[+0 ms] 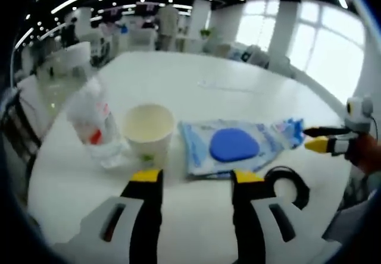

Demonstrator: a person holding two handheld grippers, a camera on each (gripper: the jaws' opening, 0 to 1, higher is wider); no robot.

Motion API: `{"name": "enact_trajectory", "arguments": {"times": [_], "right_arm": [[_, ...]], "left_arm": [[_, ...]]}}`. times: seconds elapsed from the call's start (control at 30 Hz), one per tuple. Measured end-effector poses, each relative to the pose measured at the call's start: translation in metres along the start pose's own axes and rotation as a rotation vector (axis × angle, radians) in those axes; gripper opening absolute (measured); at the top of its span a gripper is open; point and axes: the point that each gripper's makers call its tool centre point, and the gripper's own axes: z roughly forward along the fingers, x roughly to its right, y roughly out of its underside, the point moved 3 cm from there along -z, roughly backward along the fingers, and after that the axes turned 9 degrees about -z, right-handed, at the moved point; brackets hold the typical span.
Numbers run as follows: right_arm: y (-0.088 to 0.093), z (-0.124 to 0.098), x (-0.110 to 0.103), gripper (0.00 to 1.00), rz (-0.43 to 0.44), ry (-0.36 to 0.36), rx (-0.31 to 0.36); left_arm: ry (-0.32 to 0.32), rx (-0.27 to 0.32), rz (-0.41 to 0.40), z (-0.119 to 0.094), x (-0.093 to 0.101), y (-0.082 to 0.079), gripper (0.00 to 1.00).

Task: Arrange the tabletop items into an orderly group along one side of the table until the central work area is clear of visible clutter.

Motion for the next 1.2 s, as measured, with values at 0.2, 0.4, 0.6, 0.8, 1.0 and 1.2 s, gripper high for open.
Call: {"name": "enact_trajectory", "arguments": {"times": [0.2,0.4,0.6,0.8,1.0,1.2], "right_arm": [[0.002,-0.021,-0.003,0.63,-0.006,0.015,0.013],[0.01,-0.043,-0.005,0.67,-0.014,0.039,0.018],[0.021,-0.063,-0.006,0.7,-0.003,0.066,0.023],[0.038,-0.084,-0.01,0.73,0.019,0.09,0.01],[0.043,-0.096,-0.01,0.74,0.037,0.108,0.004],[0.042,-0.105,-0.005,0.75,0.048,0.131,0.01]], "left_arm": [[0.03,0.019,0.032,-0.021,0.0,0.0,0.53],[0.048,0.03,0.04,-0.042,-0.001,0.006,0.57],[0.047,0.036,0.01,-0.048,-0.003,0.01,0.6],[0.077,0.052,0.011,-0.052,0.001,0.012,0.64],[0.102,0.05,0.034,-0.055,0.009,0.017,0.65],[0.112,0.04,0.045,-0.054,0.012,0.02,0.65]]}}
